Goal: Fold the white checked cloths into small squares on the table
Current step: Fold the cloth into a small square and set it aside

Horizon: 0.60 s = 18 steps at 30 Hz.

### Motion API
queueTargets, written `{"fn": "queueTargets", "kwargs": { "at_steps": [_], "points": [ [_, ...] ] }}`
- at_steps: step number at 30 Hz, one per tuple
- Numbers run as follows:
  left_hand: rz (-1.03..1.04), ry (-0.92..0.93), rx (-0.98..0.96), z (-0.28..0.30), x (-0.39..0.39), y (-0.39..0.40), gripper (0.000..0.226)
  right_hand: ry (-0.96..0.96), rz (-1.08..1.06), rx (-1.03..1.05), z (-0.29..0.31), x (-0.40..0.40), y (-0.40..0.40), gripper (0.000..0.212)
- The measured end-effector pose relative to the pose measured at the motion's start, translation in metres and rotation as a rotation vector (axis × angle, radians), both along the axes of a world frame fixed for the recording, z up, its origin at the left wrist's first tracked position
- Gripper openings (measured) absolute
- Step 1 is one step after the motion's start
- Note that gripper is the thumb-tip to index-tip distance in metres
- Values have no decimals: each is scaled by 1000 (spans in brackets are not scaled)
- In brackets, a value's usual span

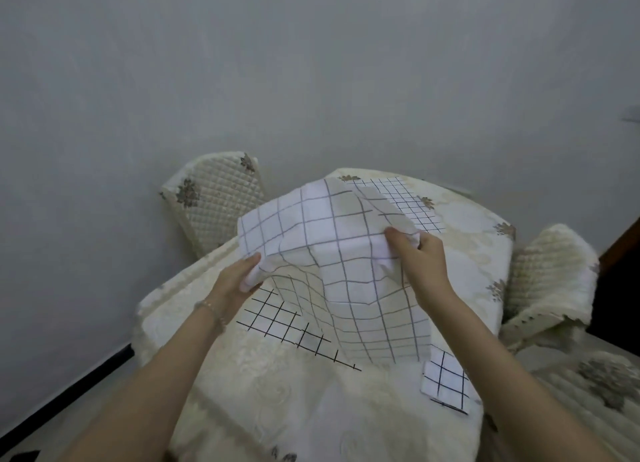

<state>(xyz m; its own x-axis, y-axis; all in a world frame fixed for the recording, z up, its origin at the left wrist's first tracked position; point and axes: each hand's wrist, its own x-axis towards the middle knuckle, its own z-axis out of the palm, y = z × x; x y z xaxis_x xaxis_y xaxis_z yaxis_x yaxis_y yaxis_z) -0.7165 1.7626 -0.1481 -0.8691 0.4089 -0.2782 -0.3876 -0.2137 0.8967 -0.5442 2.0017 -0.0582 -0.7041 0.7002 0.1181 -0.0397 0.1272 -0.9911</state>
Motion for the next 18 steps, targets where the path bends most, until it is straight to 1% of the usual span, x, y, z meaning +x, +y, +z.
{"fn": "queueTargets", "kwargs": {
  "at_steps": [1,4,5,6,8,11,13,15,16,18],
  "points": [
    [24,39,-31,0,-1,0,24,-6,-7,-38,-1,-1,3,29],
    [54,271,-223,10,-1,-2,14,-51,-40,-106,-3,-2,12,15],
    [79,309,-259,15,-1,-3,11,-79,-48,-116,-4,-2,14,13],
    [119,342,-293,21,-1,-3,13,-111,-53,-115,-6,-1,16,12],
    [188,430,-378,32,-3,-2,24,-160,-41,-35,-10,1,21,15],
    [215,550,-481,46,-9,-5,26,-247,18,194,-17,3,27,26],
    [168,576,-545,55,-16,-8,22,-303,24,212,-21,2,31,34],
    [107,539,-577,63,-23,-8,11,-322,3,149,-24,-3,34,42],
    [96,511,-582,66,-28,-7,11,-327,-7,117,-26,-6,34,43],
    [69,413,-545,66,-37,-5,21,-339,-26,57,-34,-11,33,41]
  ]
}}
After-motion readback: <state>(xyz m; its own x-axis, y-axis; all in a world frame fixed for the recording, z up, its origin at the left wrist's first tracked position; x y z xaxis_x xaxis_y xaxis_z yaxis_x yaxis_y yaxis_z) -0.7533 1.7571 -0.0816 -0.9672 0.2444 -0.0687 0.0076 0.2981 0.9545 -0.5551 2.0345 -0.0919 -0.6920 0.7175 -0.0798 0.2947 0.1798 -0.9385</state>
